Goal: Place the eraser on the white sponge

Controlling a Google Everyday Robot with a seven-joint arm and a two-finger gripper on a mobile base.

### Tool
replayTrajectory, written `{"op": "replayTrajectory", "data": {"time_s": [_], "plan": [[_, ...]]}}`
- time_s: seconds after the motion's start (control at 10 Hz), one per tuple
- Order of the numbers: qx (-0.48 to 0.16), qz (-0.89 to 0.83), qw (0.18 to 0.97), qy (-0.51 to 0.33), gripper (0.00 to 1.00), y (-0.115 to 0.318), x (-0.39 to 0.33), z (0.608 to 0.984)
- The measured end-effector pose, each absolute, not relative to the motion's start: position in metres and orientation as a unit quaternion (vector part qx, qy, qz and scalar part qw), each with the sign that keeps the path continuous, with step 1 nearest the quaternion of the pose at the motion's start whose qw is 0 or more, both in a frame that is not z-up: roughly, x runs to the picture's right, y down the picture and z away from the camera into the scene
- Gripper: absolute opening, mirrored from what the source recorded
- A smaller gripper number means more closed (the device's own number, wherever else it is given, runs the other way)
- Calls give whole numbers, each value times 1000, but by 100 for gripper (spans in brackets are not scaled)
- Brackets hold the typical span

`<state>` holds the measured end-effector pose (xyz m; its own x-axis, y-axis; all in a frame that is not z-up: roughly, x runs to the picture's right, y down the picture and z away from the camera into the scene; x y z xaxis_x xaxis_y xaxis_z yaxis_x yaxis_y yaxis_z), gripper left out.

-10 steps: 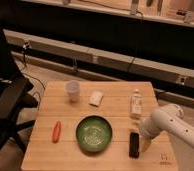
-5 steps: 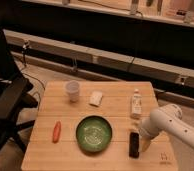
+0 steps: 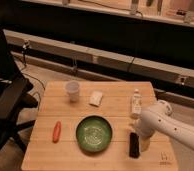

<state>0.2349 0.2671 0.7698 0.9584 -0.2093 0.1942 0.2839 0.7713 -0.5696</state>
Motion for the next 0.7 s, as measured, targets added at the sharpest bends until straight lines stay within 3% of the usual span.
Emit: {"op": "replayTrajectory", "data": {"time_s": [0.7], "plan": [[-334,-162,926,-73,80,297,240,790]]}}
